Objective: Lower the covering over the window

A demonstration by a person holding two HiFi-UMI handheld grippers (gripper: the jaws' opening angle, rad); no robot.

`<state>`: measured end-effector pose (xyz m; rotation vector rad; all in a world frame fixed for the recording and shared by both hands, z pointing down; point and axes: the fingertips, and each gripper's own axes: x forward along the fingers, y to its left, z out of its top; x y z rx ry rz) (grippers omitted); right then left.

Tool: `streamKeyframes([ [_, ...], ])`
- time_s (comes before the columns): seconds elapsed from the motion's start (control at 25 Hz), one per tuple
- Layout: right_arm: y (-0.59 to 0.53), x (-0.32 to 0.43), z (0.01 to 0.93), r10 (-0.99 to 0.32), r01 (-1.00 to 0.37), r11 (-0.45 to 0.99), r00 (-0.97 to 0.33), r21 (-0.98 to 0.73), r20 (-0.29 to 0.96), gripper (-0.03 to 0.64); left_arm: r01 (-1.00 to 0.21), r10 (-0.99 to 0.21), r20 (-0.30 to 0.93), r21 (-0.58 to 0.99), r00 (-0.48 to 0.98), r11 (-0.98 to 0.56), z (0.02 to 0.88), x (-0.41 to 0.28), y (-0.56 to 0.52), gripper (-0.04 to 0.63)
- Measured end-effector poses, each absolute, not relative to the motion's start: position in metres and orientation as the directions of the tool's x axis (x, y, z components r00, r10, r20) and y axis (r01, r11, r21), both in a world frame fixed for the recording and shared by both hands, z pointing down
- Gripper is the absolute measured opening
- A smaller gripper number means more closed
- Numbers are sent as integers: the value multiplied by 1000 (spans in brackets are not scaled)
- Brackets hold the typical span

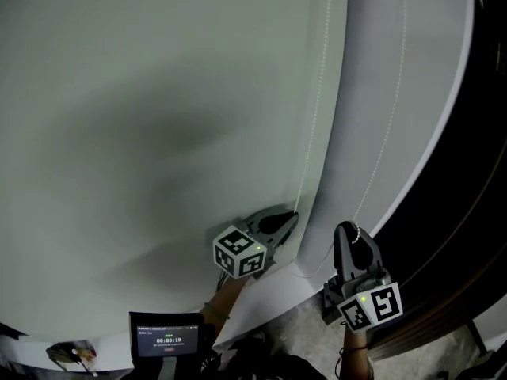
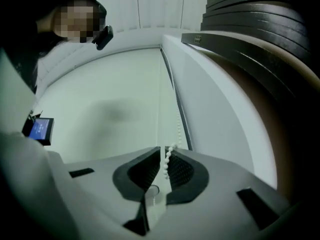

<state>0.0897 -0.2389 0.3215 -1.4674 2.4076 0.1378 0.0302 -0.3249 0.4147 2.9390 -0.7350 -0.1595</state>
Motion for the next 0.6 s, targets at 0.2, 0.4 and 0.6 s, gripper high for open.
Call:
streamKeyframes([
  [0.2, -234, 81, 325, -841, -866, 495, -458, -70, -287, 50, -460, -472, -45, 158, 881, -874, 428, 21, -314, 18],
  [0.4, -220, 76, 320, -847, -876, 480, -448, -48, -284, 114, -514, -521, -22, 129, 853, -848, 435, 7, -291, 97],
  [0.6, -197, 85, 307, -859, -907, 418, -411, 45, -306, 121, -516, -529, -40, 164, 848, -841, 432, 4, -260, 97],
])
